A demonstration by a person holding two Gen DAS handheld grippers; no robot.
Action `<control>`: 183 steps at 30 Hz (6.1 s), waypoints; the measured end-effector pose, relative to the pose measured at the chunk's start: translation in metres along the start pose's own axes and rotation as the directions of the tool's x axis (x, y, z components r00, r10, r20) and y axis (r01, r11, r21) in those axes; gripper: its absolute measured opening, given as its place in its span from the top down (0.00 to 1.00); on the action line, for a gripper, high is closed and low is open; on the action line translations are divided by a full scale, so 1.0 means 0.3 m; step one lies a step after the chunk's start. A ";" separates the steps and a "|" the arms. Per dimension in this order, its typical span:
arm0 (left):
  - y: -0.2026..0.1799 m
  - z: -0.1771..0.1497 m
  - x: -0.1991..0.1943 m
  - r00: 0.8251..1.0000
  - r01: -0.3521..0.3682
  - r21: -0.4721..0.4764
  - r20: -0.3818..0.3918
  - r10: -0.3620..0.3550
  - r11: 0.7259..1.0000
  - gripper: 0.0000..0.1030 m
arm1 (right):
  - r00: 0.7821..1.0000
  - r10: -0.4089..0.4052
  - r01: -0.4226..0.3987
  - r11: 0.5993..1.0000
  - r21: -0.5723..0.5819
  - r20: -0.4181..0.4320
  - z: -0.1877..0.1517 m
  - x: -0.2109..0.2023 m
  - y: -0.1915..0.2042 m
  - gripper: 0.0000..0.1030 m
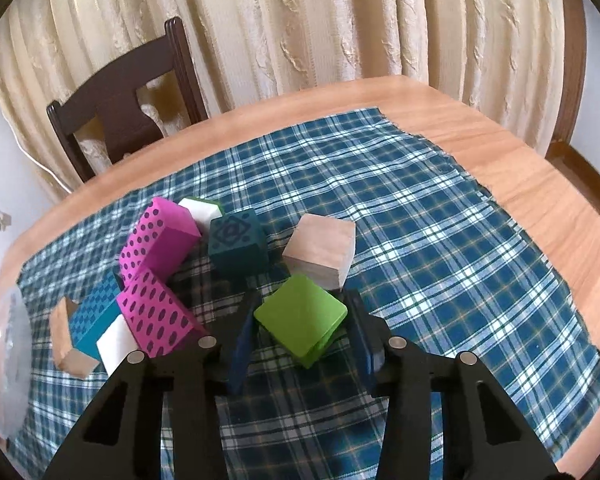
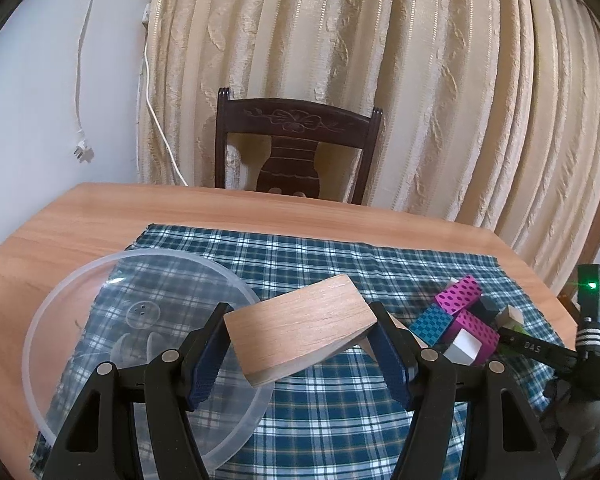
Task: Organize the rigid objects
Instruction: 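Grasp the green cube with the left gripper and lift it, then release the wooden block into the bowl with the right gripper while the left drops the green cube in, then move the right gripper back from the bowl toward the block pile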
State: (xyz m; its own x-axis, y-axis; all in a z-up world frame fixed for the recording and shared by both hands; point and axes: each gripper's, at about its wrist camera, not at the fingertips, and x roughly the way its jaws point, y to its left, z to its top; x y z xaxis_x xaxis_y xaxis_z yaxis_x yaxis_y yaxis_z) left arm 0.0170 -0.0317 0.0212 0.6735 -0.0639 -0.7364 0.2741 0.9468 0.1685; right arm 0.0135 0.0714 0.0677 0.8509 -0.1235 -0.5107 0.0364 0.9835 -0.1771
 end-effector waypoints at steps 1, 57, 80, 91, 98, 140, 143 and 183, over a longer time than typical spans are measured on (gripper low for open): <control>-0.008 -0.002 -0.003 1.000 -0.013 0.008 0.002 0.013 1.000 0.58 | 1.000 0.002 -0.002 1.000 -0.002 0.000 0.000 0.000 0.001 0.32; 0.283 -0.102 -0.230 0.927 -0.367 -0.109 0.039 0.373 0.924 0.58 | 0.981 0.187 -0.174 0.961 -0.216 0.046 0.019 -0.054 0.315 0.29; 0.744 -0.189 -0.272 0.847 -0.523 -0.329 -0.095 0.523 0.786 0.58 | 0.899 0.401 -0.319 0.874 -0.366 0.175 0.023 -0.165 0.456 0.05; 0.834 -0.238 -0.235 0.818 -0.570 -0.334 -0.145 0.557 0.751 0.46 | 0.891 0.417 -0.326 0.862 -0.388 0.177 0.018 -0.174 0.461 0.02; 0.776 -0.248 -0.210 0.836 -0.545 -0.302 -0.124 0.534 0.782 0.46 | 0.886 0.426 -0.336 0.862 -0.380 0.184 0.019 -0.177 0.454 0.02; 0.197 -0.152 -0.146 0.942 -0.328 -0.053 0.049 0.331 0.943 0.46 | 0.915 0.352 -0.314 0.928 -0.201 0.197 0.011 -0.136 0.301 0.01; 0.181 -0.150 -0.137 0.941 -0.334 -0.067 0.027 0.336 0.940 0.45 | 0.921 0.339 -0.306 0.935 -0.180 0.193 0.011 -0.130 0.286 0.01; 0.308 -0.104 -0.009 0.976 -0.218 -0.249 -0.082 0.204 0.944 0.49 | 0.953 0.262 -0.250 0.964 -0.095 0.155 -0.002 -0.102 0.212 0.01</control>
State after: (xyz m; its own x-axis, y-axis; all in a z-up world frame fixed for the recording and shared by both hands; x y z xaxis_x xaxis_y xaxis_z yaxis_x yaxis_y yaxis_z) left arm 0.0190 0.0659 0.0184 0.6568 0.1564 -0.7377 -0.0591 0.9859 0.1563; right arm -0.0106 0.1377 0.0716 0.9011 0.1605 -0.4029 -0.2271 0.9661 -0.1229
